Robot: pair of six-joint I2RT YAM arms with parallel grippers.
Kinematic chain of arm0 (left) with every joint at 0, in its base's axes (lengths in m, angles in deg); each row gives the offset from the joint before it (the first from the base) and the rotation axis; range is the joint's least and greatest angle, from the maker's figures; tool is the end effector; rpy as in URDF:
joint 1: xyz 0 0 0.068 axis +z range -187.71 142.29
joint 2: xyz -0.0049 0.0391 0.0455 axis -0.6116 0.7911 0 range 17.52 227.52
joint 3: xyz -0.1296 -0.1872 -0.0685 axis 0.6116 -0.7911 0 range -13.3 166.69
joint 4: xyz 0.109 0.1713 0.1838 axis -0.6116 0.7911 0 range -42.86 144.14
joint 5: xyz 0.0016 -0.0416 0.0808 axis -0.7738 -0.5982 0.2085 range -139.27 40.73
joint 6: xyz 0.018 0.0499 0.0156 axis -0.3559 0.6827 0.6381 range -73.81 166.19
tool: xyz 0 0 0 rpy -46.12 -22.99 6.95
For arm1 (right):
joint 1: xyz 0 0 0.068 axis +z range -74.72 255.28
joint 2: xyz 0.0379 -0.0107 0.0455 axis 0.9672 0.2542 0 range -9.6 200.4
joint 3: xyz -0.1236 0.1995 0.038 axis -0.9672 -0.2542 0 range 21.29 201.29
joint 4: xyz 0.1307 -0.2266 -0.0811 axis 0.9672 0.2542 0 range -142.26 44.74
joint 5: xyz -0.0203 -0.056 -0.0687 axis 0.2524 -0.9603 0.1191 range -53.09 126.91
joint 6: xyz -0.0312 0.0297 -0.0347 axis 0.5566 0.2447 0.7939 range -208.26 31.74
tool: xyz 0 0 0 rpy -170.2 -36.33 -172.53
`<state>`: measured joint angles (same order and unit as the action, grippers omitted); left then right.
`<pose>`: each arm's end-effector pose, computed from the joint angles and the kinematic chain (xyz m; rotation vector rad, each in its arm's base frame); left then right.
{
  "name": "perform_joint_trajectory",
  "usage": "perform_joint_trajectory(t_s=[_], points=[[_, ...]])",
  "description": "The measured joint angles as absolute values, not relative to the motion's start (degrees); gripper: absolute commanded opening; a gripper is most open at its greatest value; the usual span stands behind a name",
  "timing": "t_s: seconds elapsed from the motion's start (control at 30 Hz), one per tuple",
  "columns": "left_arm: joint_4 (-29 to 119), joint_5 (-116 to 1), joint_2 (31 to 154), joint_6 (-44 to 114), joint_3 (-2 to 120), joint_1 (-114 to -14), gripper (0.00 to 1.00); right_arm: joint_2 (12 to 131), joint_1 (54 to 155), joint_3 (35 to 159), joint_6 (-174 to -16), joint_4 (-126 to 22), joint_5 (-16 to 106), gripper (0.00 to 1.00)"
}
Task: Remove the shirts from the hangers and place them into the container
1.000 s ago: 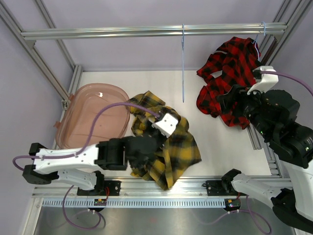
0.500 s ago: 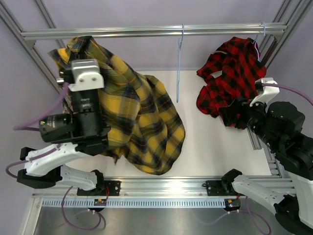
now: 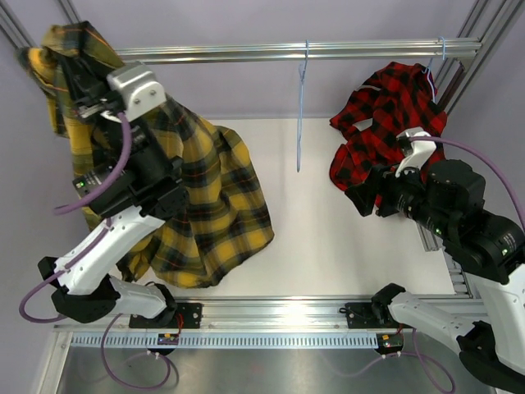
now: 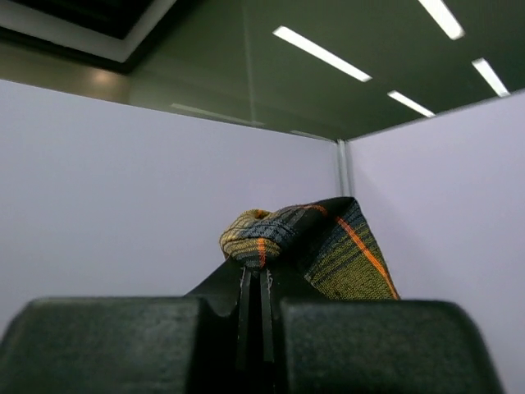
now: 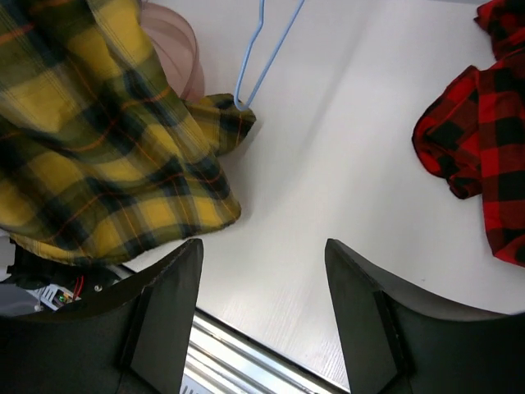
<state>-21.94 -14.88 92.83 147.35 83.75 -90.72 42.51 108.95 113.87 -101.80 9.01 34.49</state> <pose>0.1244 -0.1298 0.5900 -0.1521 0.5987 0.8100 0.1191 0.0775 0.4666 -0.3157 1.9421 0.5054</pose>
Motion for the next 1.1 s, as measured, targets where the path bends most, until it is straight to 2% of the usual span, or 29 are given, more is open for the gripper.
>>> perform_joint_trajectory(t_s=[0.3, 0.53, 1.1], points=[[-22.0, -23.3, 99.9, 133.9, 104.7, -73.4, 0.00, 39.5, 108.9, 108.4, -102.2, 9.1, 38.6, 0.69], [-21.1, -24.2, 100.1, 120.2, 105.6, -58.7, 0.00, 38.9, 108.9, 105.3, -102.6, 9.1, 41.8, 0.69], [-6.7, -21.9, 107.5, 90.7, 110.5, -34.4, 0.00, 40.7, 108.9, 102.4, -103.0, 10.3, 46.1, 0.68]])
